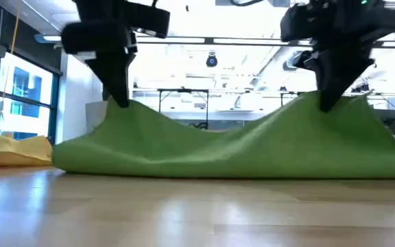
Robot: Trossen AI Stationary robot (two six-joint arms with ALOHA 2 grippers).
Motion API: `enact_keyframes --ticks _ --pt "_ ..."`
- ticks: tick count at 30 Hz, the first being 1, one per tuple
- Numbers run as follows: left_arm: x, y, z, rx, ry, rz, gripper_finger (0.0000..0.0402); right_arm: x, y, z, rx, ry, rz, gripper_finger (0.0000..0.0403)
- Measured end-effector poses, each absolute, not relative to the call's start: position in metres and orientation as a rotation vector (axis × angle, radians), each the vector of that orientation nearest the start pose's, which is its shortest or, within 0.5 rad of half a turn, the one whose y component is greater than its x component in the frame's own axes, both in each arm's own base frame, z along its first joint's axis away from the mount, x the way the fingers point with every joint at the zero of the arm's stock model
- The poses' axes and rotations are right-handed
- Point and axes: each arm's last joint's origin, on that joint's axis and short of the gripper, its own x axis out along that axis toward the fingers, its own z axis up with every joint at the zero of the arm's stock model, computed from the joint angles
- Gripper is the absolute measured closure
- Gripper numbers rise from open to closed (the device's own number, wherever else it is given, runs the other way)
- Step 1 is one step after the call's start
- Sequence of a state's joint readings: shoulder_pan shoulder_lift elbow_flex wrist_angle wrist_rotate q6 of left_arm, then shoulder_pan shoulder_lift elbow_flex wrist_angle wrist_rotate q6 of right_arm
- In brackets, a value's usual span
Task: Roll microfiber towels into tight, uniform cylinder then place into a basket
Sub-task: Roll the green microfiber cloth
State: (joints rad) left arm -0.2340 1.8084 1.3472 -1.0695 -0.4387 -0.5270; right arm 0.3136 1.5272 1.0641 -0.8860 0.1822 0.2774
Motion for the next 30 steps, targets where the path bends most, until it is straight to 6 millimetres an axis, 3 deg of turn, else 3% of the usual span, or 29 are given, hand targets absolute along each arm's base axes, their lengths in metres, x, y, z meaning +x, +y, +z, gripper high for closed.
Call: enact_keyframes --ticks 6,13,30 --pt "0.322 -0.045 0.200 0.092 1.397 0.558 0.0401 0.270 0.060 0.217 -0.083 1.308 -0.120 0.0402" --pt "0.315 -0.028 0.180 0.060 1.423 0.609 0.0401 0.275 0.051 0.206 -0.087 1.375 -0.109 0.0402" --pt "0.325 -0.019 0.180 0.106 1.358 0.565 0.0401 0.288 0.032 0.172 -0.127 1.518 -0.087 0.0402"
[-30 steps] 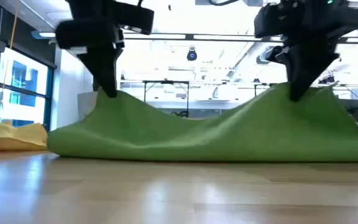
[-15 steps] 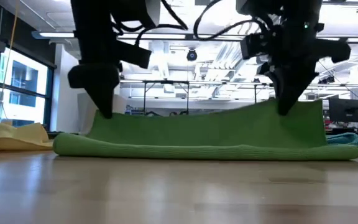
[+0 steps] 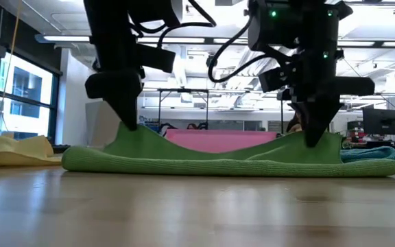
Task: Roll microfiber towels into tight, uniform cylinder then place into a basket
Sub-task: Roll the green microfiber cloth
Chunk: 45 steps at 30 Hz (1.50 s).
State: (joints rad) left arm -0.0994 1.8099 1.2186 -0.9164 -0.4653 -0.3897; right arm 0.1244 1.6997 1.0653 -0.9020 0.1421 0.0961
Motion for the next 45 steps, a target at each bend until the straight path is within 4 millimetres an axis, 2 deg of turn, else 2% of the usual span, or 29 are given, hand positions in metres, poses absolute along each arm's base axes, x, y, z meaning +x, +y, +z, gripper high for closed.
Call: enact_keyframes --ticks 10,17,21,26,30,35,45 --pt "0.325 -0.012 0.180 0.086 1.361 0.582 0.0401 0.290 0.027 0.171 -0.129 1.519 -0.097 0.0398" --pt "0.325 -0.012 0.180 0.085 1.360 0.583 0.0401 0.290 0.027 0.171 -0.144 1.513 -0.100 0.0352" --pt "0.325 -0.012 0.180 0.084 1.348 0.609 0.0401 0.289 0.025 0.172 -0.220 1.522 -0.138 0.0326" --pt "0.325 -0.012 0.180 0.083 1.346 0.613 0.0401 0.282 0.022 0.176 -0.309 1.563 -0.194 0.0314" --pt "0.325 -0.011 0.180 0.084 1.345 0.618 0.0401 0.277 0.021 0.182 -0.280 1.565 -0.205 0.0313" --pt "0.326 -0.008 0.180 0.079 1.346 0.627 0.0401 0.281 0.029 0.185 -0.105 1.496 -0.174 0.0313" --pt "0.325 -0.008 0.180 0.088 1.353 0.625 0.0401 0.284 0.053 0.184 -0.089 1.424 -0.158 0.0313"
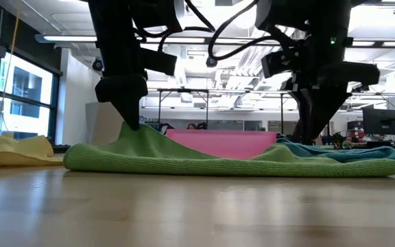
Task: Roll microfiber towels into tight, uniform cylinder then place into a basket
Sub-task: Roll the green microfiber cloth
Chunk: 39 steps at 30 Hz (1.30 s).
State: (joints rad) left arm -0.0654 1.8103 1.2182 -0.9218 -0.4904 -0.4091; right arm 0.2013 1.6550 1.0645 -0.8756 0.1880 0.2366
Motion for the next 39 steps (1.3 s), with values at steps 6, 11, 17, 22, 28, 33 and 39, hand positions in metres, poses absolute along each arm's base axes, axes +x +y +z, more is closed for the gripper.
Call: enact_keyframes --ticks 6,11,17,22,28,33,39 --pt "0.325 -0.008 0.180 0.089 1.354 0.625 0.0401 0.283 0.060 0.184 -0.039 1.414 -0.195 0.0313" --pt "0.325 -0.008 0.180 0.086 1.353 0.627 0.0401 0.285 0.065 0.178 -0.020 1.419 -0.215 0.0313" --pt "0.322 -0.008 0.176 0.084 1.367 0.625 0.0401 0.288 0.066 0.165 -0.036 1.463 -0.223 0.0313" --pt "0.320 -0.008 0.173 0.061 1.387 0.607 0.0401 0.290 0.066 0.161 -0.043 1.472 -0.223 0.0313" --pt "0.320 -0.008 0.173 0.044 1.352 0.671 0.0390 0.290 0.066 0.160 -0.059 1.472 -0.210 0.0313" --pt "0.320 -0.006 0.174 0.072 1.336 0.705 0.0347 0.290 0.066 0.160 -0.060 1.473 -0.209 0.0313" --pt "0.318 -0.007 0.173 0.056 1.367 0.682 0.0299 0.287 0.065 0.160 -0.083 1.510 -0.206 0.0313"
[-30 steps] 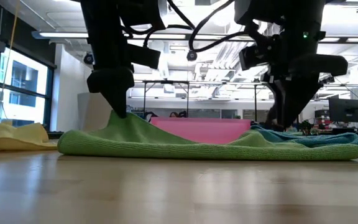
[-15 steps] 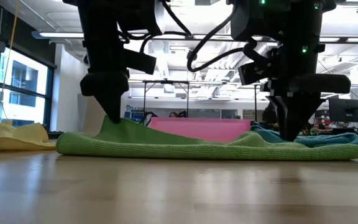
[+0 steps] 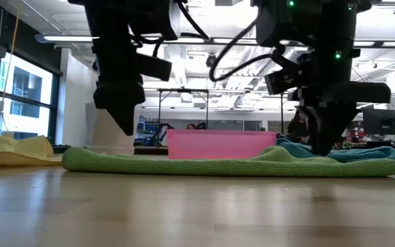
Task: Roll microfiber towels into tight, uniform cylinder then place into a basket
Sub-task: Roll the green microfiber cloth
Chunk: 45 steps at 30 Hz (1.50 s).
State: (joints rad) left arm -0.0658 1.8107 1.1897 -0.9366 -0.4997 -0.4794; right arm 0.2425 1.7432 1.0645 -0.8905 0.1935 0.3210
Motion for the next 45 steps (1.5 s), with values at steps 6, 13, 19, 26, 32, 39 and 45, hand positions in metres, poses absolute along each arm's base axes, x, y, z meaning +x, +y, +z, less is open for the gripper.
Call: enact_keyframes --ticks 6,13,19,26,32,39,45 --pt "0.324 -0.010 0.184 -0.027 1.374 0.640 0.0291 0.278 0.059 0.161 -0.167 1.596 -0.231 0.0313" --pt "0.334 -0.028 0.183 -0.045 1.358 0.348 0.0295 0.283 0.057 0.161 -0.206 1.567 -0.174 0.0313" --pt "0.325 -0.035 0.168 -0.032 1.372 0.305 0.0295 0.256 0.048 0.140 -0.201 1.554 -0.169 0.0313" --pt "0.320 -0.035 0.152 -0.110 1.279 0.288 0.0295 0.218 0.040 0.137 0.032 1.335 -0.268 0.0322" --pt "0.311 -0.034 0.136 -0.161 1.241 0.321 0.0296 0.208 0.039 0.161 0.120 1.190 -0.262 0.0329" --pt "0.302 -0.034 0.126 -0.242 1.229 0.386 0.0296 0.217 0.041 0.168 0.149 1.083 -0.231 0.0330" --pt "0.302 -0.042 0.125 -0.240 1.214 0.387 0.0296 0.228 0.044 0.157 0.162 1.066 -0.221 0.0330"
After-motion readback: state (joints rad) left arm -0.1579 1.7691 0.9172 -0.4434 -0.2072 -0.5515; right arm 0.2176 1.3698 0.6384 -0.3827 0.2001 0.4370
